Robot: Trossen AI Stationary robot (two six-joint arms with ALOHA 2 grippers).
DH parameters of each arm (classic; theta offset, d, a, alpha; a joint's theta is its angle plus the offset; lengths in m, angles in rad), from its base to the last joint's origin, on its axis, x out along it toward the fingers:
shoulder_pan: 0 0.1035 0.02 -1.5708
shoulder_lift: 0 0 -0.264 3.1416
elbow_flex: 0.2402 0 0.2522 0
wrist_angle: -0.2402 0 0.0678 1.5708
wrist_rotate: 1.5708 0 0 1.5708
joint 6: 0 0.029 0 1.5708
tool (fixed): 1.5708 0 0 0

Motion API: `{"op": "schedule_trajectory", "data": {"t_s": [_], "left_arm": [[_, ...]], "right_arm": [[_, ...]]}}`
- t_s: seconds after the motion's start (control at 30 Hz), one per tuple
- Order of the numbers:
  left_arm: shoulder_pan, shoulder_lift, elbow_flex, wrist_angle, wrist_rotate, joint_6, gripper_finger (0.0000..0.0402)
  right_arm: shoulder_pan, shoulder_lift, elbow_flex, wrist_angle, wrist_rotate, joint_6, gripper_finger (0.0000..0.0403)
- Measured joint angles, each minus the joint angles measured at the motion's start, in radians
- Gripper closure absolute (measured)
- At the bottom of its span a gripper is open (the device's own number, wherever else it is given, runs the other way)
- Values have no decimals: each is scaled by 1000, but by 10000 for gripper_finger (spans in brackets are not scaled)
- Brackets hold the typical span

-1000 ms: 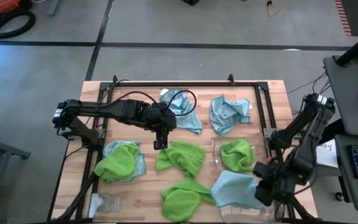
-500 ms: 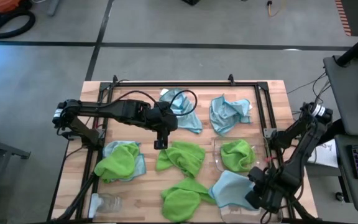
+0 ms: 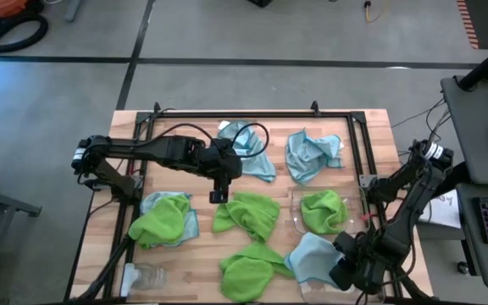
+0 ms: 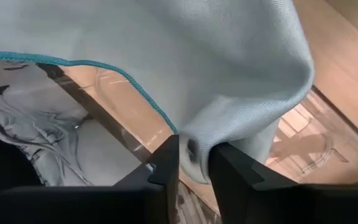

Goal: Sort microfiber towel by color & place in baskets
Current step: Put the blue microfiber cloth into the bottom transparent bin

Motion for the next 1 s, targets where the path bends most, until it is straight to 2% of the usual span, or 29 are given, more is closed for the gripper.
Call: {"op": "schedule_trajectory", "data": {"t_s": [0.2,0.37,0.5,0.7,0.83,1.0], "left_arm": [[0,0,0,-4,0,6,402],[0,0,0,-4,0,8,402],[0,0,0,-4,1,8,402],[0,0,0,-4,1,4,402],[0,0,0,-4,1,-9,402],[0,0,0,-4,1,-25,402]], "right_arm": [[0,-3,10,36,-147,154,298],[0,-13,82,41,-147,172,298],[-5,-13,140,6,-20,42,308],[-41,-14,164,-186,242,-229,326],[-124,-14,154,-291,341,-354,333],[-265,-22,153,-362,566,-463,335]]}}
